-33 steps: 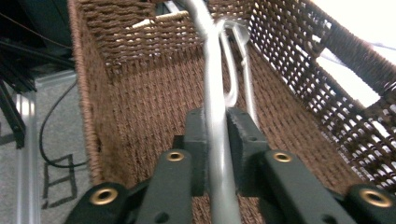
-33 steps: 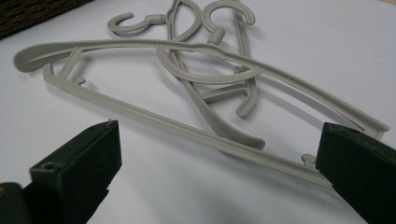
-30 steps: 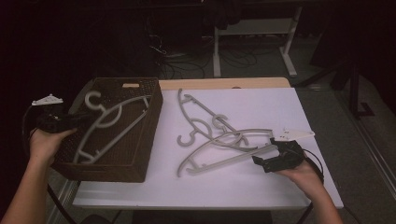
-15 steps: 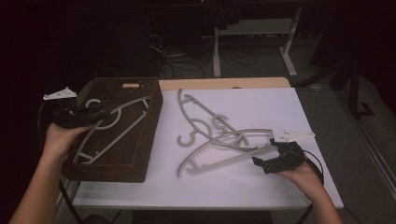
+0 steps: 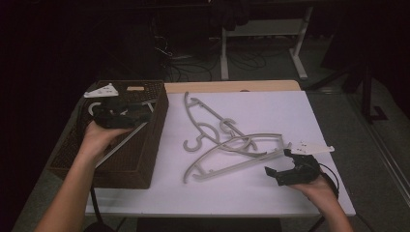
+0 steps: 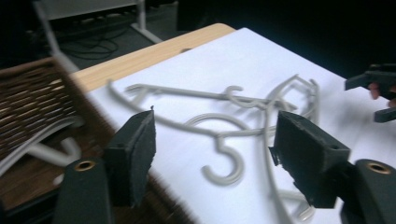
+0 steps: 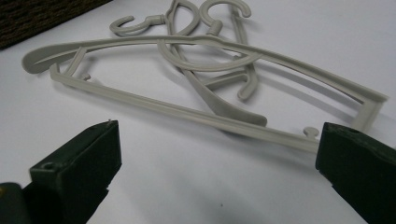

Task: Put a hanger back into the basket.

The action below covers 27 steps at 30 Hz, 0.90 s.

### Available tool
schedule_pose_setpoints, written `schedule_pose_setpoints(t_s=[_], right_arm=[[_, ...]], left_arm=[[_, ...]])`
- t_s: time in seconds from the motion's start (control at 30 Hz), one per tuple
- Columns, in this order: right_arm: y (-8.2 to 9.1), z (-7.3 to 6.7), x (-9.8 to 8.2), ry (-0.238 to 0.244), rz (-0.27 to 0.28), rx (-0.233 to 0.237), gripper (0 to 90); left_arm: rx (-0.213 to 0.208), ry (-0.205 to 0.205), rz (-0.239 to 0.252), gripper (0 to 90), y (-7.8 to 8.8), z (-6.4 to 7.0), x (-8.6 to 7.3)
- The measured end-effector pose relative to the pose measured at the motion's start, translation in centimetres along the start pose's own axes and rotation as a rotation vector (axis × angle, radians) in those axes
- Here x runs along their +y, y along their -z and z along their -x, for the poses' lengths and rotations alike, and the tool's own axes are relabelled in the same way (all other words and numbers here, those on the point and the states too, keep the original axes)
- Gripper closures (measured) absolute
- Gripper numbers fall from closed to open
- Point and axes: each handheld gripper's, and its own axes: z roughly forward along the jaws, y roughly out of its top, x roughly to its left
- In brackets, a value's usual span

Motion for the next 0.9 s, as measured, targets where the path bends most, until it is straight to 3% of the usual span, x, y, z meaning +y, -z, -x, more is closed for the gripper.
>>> schedule_pose_setpoints(t_s=[0.13,0.23,0.43,0.73,0.9], right_arm=[[0.0,0.3,-1.0,0.010,0.014,-0.005,0.0],[-0.3,0.7,-1.2,-0.013,0.029,0.003,0.1],[-0.9,0.5,-1.0,-0.007,-0.003,0.008,0.0],[-2.0,-0.6,-0.3,0.023,-0.036,0.026,0.0],[-2.2,-0.9,-0.2,0.016,-0.034,0.039,0.0]], left_arm=[[-0.044,-0.013,-0.004,25.2,-2.0,1.7,0.7],[-0.079,-0.030,-0.006,23.0,-3.5,3.2,1.2],[-0.132,-0.055,-0.011,18.6,-6.0,5.7,1.7],[-0.181,-0.072,-0.039,13.5,-9.7,7.9,0.5],[-0.187,-0.095,-0.060,12.7,-11.6,8.7,-0.4]])
